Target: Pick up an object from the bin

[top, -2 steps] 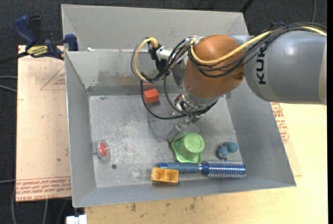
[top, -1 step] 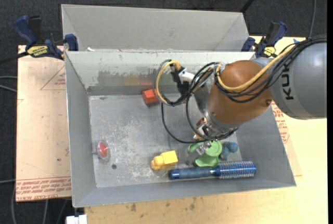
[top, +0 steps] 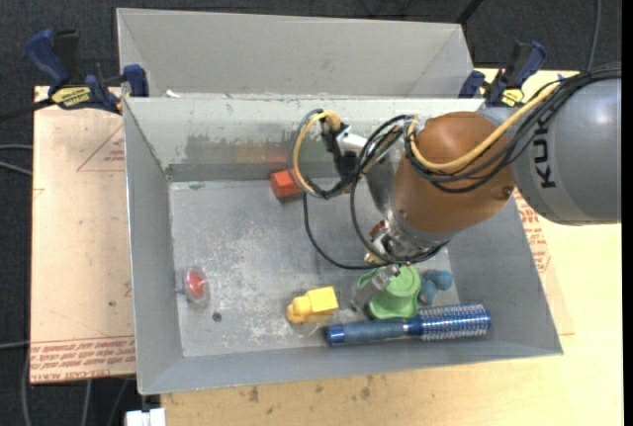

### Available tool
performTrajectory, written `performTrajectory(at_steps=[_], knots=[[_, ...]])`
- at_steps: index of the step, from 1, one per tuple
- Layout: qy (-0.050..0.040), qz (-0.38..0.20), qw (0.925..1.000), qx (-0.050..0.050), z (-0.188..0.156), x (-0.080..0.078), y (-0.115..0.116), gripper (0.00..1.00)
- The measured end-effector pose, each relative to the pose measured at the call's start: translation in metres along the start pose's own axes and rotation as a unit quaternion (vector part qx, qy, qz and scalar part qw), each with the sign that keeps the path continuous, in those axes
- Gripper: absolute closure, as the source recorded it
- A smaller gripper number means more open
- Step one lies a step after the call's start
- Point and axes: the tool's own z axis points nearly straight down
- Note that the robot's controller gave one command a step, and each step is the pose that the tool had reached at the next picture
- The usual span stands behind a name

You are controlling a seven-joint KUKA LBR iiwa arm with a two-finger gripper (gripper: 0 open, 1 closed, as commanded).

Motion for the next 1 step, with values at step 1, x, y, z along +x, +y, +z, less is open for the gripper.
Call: performTrajectory(at_steps=[1], knots=[[0.0029,0.001,1.0000,0.002,-0.1331,0.0160,-0.0188,1.00]])
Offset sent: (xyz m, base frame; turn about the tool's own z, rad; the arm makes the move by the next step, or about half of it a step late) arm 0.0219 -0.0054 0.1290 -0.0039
